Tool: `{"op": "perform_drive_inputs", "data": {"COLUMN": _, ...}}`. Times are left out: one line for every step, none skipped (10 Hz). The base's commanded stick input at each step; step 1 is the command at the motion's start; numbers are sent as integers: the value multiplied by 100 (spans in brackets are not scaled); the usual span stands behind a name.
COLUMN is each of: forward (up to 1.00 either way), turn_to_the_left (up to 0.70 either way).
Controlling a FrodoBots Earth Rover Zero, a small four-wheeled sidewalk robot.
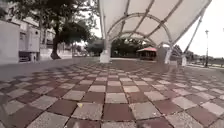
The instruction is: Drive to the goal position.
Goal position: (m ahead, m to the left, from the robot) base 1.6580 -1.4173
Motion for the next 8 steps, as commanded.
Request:
{"op": "perform_drive_inputs", "data": {"forward": 70, "turn_to_the_left": 0}}
{"op": "perform_drive_inputs", "data": {"forward": 70, "turn_to_the_left": 0}}
{"op": "perform_drive_inputs", "data": {"forward": 70, "turn_to_the_left": 0}}
{"op": "perform_drive_inputs", "data": {"forward": 70, "turn_to_the_left": 0}}
{"op": "perform_drive_inputs", "data": {"forward": 70, "turn_to_the_left": 0}}
{"op": "perform_drive_inputs", "data": {"forward": 70, "turn_to_the_left": 0}}
{"op": "perform_drive_inputs", "data": {"forward": 70, "turn_to_the_left": 0}}
{"op": "perform_drive_inputs", "data": {"forward": 70, "turn_to_the_left": 0}}
